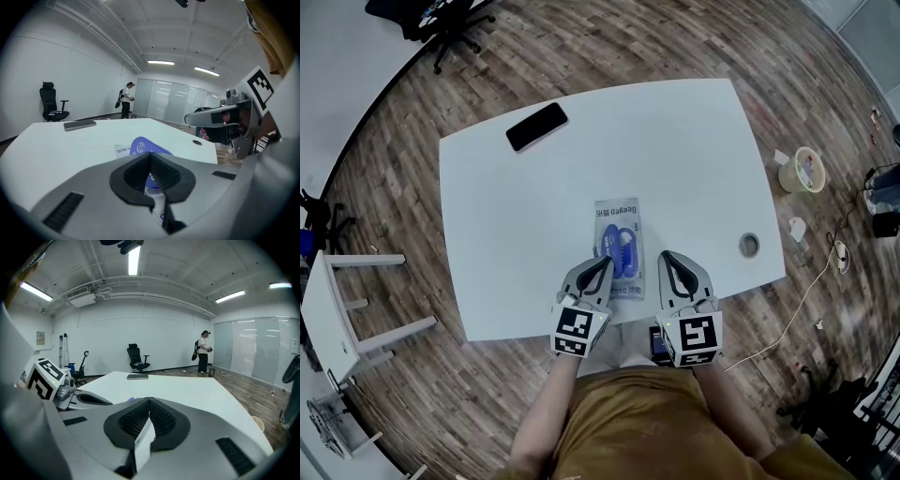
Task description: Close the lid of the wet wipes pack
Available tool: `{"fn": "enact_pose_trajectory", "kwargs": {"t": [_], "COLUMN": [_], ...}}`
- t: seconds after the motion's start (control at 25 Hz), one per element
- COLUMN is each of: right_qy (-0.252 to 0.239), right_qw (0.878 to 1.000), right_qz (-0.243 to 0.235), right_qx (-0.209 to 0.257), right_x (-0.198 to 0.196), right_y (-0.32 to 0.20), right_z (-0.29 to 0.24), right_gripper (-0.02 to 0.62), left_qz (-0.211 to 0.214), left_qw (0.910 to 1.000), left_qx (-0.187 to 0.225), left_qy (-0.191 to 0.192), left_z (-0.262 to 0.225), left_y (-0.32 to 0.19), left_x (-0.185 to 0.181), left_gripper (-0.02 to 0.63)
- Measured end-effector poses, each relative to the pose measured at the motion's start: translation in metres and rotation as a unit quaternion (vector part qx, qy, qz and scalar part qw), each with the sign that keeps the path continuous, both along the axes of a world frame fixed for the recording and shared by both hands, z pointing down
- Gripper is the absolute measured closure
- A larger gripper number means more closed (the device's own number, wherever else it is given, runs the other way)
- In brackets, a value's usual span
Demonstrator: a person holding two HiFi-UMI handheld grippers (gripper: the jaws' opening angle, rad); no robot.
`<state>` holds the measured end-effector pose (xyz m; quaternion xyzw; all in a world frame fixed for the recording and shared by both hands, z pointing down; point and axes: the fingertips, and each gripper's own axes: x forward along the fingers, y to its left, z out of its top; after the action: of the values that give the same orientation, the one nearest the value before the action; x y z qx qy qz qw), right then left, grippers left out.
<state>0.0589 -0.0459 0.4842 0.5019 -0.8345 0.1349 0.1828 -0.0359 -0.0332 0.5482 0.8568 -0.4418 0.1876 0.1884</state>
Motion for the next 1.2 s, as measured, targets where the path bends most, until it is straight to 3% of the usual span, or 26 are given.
{"fn": "enact_pose_trajectory", "kwargs": {"t": [0.72,1.2], "right_qy": [0.005,-0.001], "right_qw": [1.000,0.996], "right_qz": [-0.010,-0.074], "right_qx": [-0.026,-0.044], "right_x": [-0.003,-0.033], "right_y": [0.001,0.012], "right_z": [0.023,0.047], "right_gripper": [0.586,0.585], "left_qz": [0.024,0.025], "left_qw": [0.9995,0.9991], "left_qx": [-0.017,-0.033], "left_qy": [-0.008,-0.006], "left_z": [0.014,0.020], "left_y": [-0.002,-0.003], "left_x": [0.013,0.014], "left_gripper": [0.600,0.600]}}
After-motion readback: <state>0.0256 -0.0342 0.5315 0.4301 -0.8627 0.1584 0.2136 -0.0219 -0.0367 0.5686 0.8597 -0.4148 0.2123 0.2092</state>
